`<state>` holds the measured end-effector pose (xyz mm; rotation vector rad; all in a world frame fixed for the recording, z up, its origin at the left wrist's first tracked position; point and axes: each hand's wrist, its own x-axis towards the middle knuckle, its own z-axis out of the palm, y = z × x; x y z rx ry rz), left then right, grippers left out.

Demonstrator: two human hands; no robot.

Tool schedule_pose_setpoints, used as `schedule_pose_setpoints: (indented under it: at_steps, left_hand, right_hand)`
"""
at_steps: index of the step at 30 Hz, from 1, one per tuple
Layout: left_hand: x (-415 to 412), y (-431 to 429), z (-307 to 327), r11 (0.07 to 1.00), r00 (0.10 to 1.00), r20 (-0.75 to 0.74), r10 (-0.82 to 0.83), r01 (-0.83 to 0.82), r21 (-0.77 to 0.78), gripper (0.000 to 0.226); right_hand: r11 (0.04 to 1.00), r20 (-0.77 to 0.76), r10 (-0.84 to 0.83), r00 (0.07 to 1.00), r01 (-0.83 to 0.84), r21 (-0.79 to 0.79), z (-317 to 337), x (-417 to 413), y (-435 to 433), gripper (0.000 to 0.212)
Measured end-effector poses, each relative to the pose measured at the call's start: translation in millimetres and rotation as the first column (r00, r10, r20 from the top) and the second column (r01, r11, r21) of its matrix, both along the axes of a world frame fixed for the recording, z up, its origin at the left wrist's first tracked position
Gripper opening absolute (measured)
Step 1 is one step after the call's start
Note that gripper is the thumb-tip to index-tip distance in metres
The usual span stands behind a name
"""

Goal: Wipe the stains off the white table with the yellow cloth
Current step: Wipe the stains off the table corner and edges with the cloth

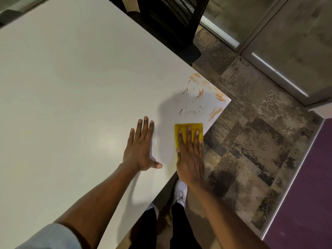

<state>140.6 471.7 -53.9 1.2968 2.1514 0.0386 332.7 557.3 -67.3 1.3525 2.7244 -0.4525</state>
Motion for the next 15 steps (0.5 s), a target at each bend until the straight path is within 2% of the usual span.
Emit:
schedule_pose_setpoints:
  at_steps: [4,7,11,15]
  left_hand:
    - [0,1,-2,1.000,1.000,-0.020,-0.012,0.011,-0.011,0.167]
    - [-2,1,-3,1.000,1.000,-0.016,-0.017,0.017,-0.012,0.167]
    - [-2,-1,-5,1.000,1.000,0.003,-0.009,0.009,0.013,0.170]
    - [-1,-2,-6,1.000,1.000,-0.015,0.005,-0.005,0.023,0.172]
  right_hand:
    - [0.996,0.005,-0.089,0.996,0.089,0.025,2,-19,44,0.062]
    - [0.994,-0.023,-0.107,0.994,0.108,0.013,1,-18,22,0.063]
    - [0.999,-0.020,-0.037,0.999,0.037,-0.013,-1,4,-37,0.067]
    - [1.000,0.021,-0.011,1.000,0.011,-0.003,-1,1,1,0.068]
